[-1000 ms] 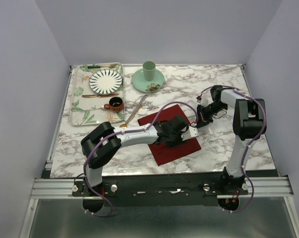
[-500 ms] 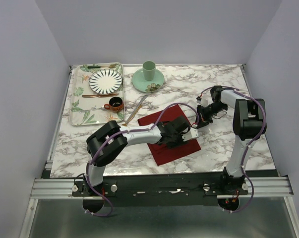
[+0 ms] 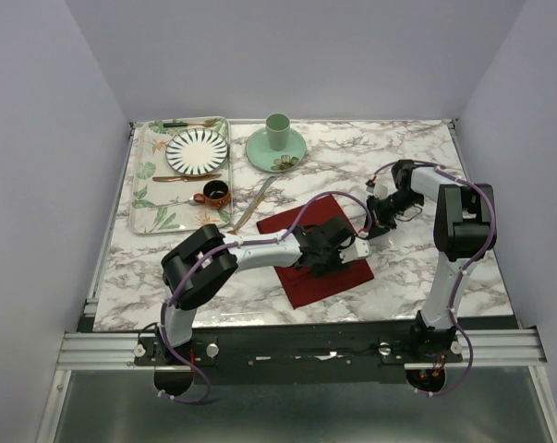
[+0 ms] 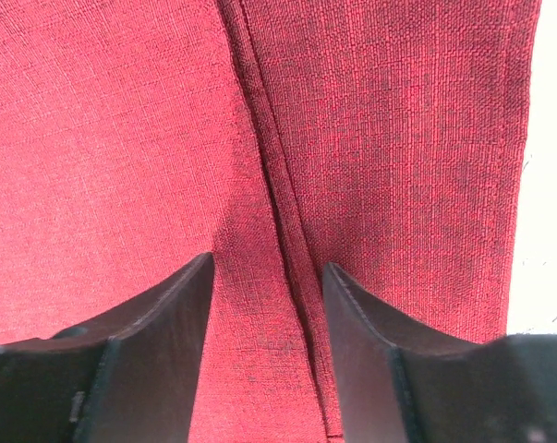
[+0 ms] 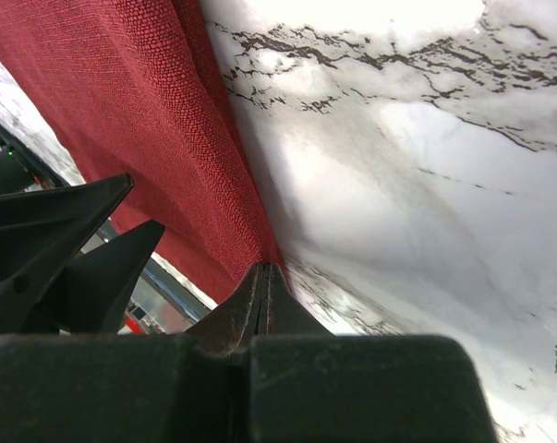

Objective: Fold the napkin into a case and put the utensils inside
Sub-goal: Smooth out the square-folded napkin at the center of the board.

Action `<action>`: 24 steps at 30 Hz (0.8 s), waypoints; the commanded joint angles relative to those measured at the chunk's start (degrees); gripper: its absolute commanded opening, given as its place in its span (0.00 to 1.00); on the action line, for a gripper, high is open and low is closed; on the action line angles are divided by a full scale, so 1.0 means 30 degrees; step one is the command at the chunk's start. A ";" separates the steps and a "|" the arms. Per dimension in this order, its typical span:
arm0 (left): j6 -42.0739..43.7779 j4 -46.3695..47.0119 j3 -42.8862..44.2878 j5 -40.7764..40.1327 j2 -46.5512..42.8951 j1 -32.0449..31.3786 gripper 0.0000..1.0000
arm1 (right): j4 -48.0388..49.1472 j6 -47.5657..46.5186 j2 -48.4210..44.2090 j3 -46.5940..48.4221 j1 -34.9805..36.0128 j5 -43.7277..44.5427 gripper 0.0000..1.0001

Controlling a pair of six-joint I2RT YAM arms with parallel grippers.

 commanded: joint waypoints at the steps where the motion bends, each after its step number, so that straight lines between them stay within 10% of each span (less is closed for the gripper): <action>1: 0.0142 -0.0213 0.0418 0.0567 0.0323 0.0137 0.55 | -0.0014 0.0098 -0.0105 -0.0168 0.0131 -0.0395 0.01; 19: 0.0786 -0.0533 0.0359 0.0334 -0.1404 0.0489 0.00 | -0.0424 0.0245 -0.0895 0.0066 0.0130 -0.1185 0.01; 24: 0.0962 -0.1501 0.0681 0.0303 -0.2341 0.0519 0.00 | -0.0717 0.0363 -0.2184 0.0125 0.0189 -0.1479 0.01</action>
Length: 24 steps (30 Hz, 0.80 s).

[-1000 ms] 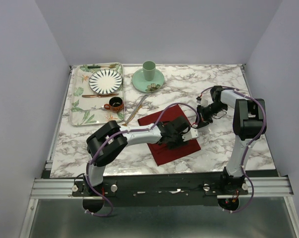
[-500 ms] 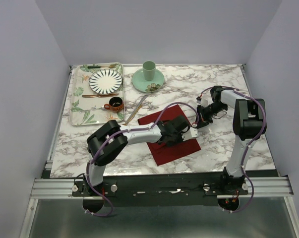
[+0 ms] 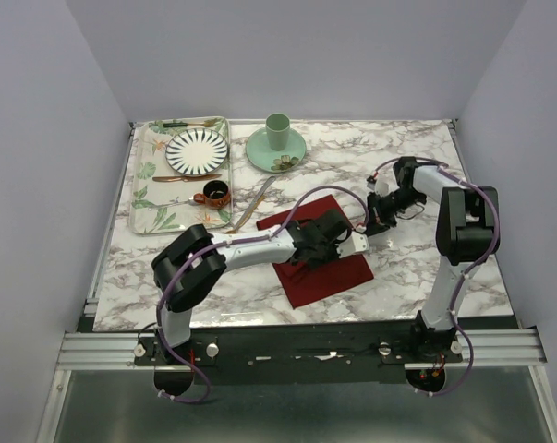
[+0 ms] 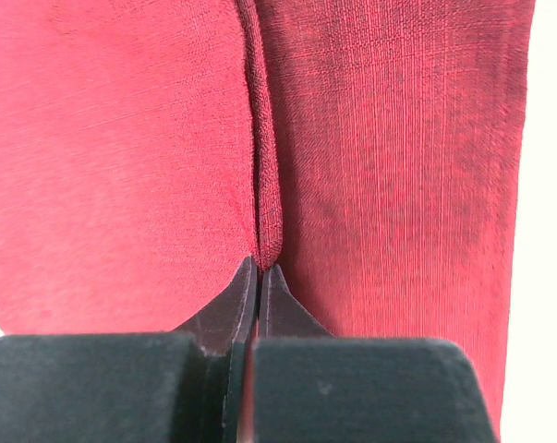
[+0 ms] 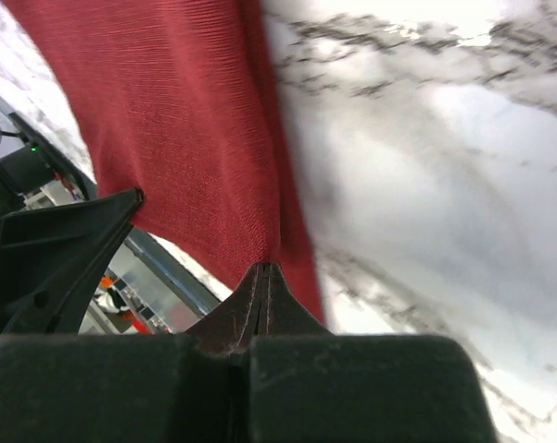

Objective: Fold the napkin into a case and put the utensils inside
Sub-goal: Smooth out the square-folded napkin at the center of the board.

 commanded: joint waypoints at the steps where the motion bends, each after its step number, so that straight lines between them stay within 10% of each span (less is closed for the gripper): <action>1: 0.0467 -0.1319 0.0704 0.0005 -0.1824 0.0060 0.00 | -0.0637 0.0195 -0.1784 0.0096 0.0146 -0.0882 0.01; 24: -0.0848 -0.3932 0.0618 0.4809 -0.1947 -0.0585 0.00 | -0.1576 -0.1534 -0.2256 -0.2892 0.0175 0.0961 0.01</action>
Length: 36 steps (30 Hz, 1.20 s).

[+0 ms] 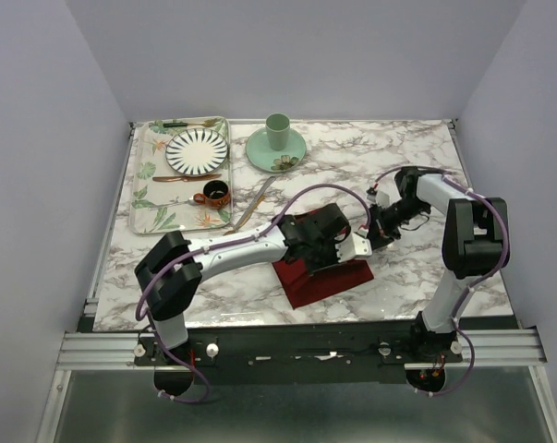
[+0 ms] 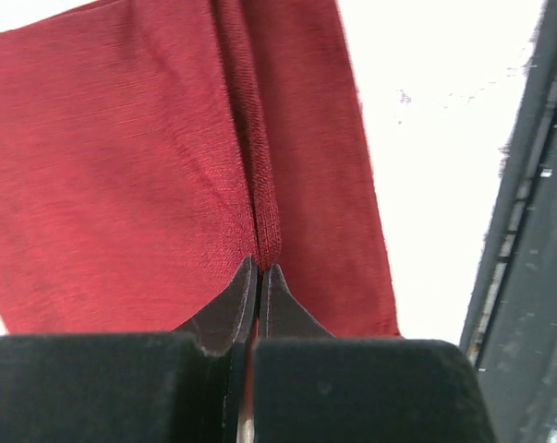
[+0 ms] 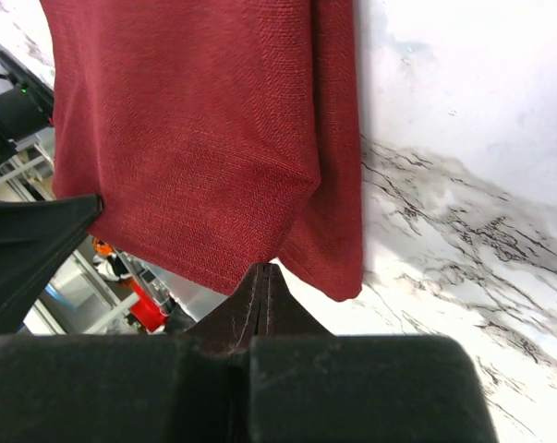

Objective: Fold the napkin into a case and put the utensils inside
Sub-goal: Smooth out the square-folded napkin at the center of the board.

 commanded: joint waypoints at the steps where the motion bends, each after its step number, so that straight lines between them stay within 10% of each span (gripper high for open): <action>1: -0.1193 0.0455 -0.0643 0.1720 0.0655 -0.0250 0.00 | 0.0297 -0.0485 0.0762 -0.0473 0.0080 0.1196 0.01; 16: -0.0786 0.1484 -0.1055 0.1398 0.4055 0.1651 0.00 | 0.2056 0.0481 0.3135 0.0344 0.0226 0.2281 0.01; 36: -0.0902 -0.0801 0.0615 0.1780 0.0511 0.0952 0.00 | -0.0815 -0.0279 0.0352 0.0991 0.0256 0.1548 0.01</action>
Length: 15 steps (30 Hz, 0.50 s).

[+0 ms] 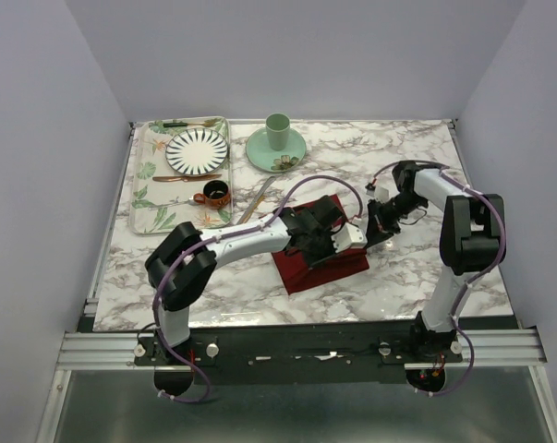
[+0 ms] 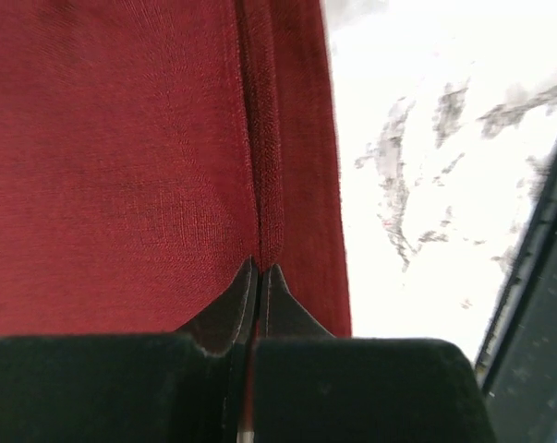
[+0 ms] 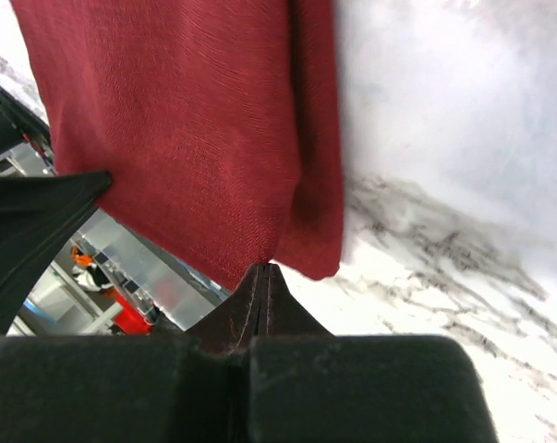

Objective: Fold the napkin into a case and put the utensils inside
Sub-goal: Smooth out the square-folded napkin at the center of the board.

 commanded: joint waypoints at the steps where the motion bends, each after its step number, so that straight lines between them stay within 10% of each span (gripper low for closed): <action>1: 0.0046 -0.1778 0.0448 0.0184 -0.1573 -0.0782 0.00 | -0.0932 -0.0636 -0.0726 -0.0291 -0.0072 0.0550 0.01; 15: 0.0075 -0.0345 -0.1046 -0.0430 0.0183 -0.1018 0.01 | 0.0912 -0.0081 0.0738 -0.1083 -0.0043 0.1870 0.01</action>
